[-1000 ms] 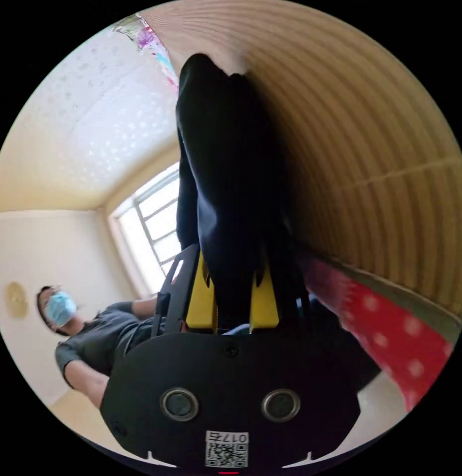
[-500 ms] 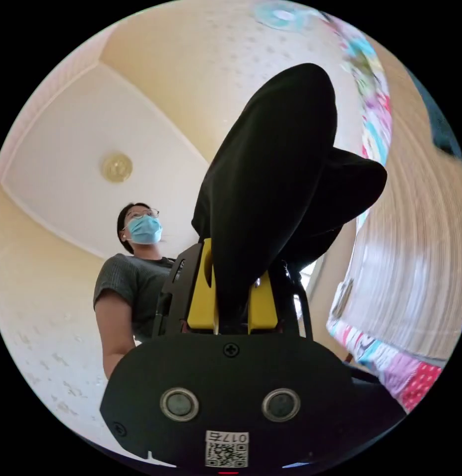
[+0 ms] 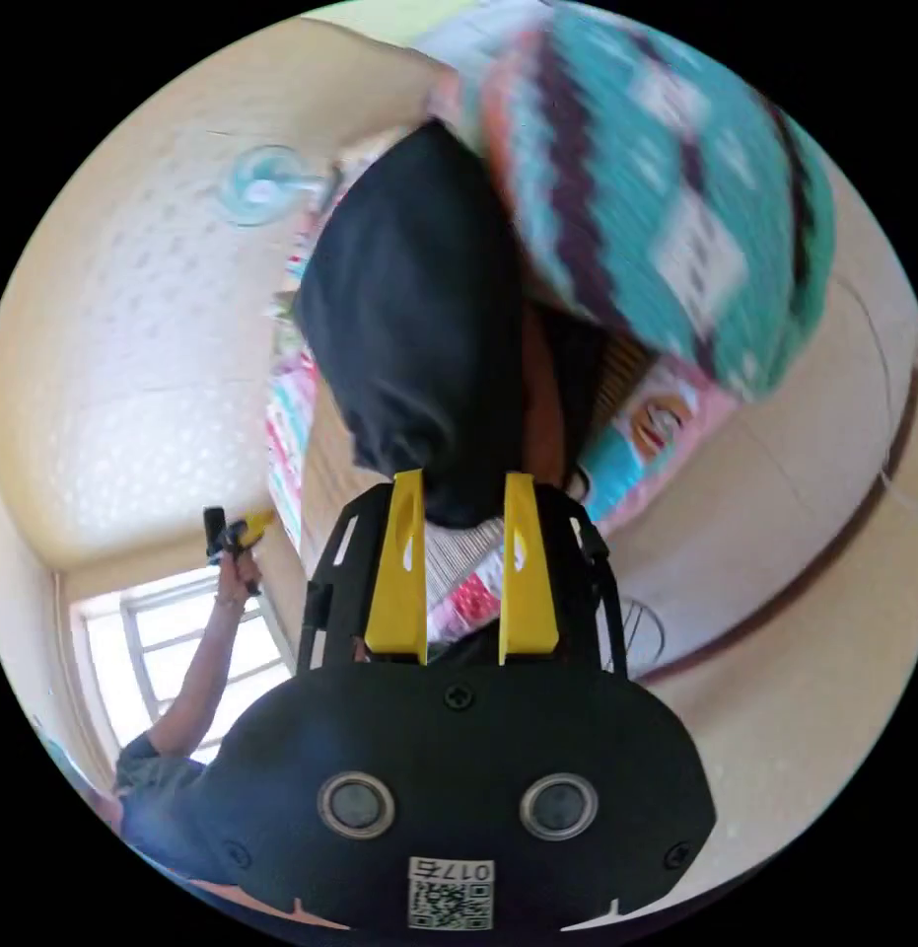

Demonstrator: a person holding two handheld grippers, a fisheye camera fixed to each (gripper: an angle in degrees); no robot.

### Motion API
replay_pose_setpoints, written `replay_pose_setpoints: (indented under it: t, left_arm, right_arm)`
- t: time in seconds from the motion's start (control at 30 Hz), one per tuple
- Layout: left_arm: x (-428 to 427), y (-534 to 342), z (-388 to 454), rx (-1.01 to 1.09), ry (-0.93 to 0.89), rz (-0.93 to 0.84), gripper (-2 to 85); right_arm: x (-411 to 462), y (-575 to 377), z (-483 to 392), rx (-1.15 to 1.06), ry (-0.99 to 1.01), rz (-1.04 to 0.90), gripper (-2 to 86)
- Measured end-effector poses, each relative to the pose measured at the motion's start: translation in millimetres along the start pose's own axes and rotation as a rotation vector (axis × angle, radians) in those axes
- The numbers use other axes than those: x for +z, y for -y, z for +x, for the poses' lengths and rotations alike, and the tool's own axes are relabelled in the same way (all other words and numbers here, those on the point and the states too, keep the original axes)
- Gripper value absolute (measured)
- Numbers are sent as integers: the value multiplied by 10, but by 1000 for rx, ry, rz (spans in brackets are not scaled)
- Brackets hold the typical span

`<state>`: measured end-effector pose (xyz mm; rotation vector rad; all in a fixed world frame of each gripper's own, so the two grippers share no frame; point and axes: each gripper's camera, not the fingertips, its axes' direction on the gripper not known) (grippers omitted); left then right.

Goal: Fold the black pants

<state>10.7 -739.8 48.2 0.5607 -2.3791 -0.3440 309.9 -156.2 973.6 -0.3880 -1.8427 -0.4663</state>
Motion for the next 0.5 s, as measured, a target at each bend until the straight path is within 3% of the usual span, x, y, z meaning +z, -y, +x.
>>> replay_pose_setpoints:
  t: [0.03, 0.1, 0.2, 0.23, 0.4, 0.5]
  left_arm:
    - [75, -173, -231, -64, 7, -52, 86]
    - [187, -1151, -1064, -320, -18, -158, 85]
    - [-58, -2834, -1743, -675, -142, 17, 83]
    - [-111, -3199, -1816, -744, -184, 77, 83]
    - [-136, -6107, -1561, -1207, -533, 784, 78]
    - [275, -6969, -1102, -1354, -679, 1053, 77]
  right_arm:
    - [40, -20, 133, -12, 89, 15, 123]
    - [115, -251, 686, -2, 495, 156, 100]
    - [250, -821, 1409, 99, 848, 435, 35]
    - [307, -961, 1558, 149, 884, 477, 30]
    - [879, -2342, 2369, 705, 862, 649, 9]
    - [1182, -2701, 2291, 872, 794, 683, 6]
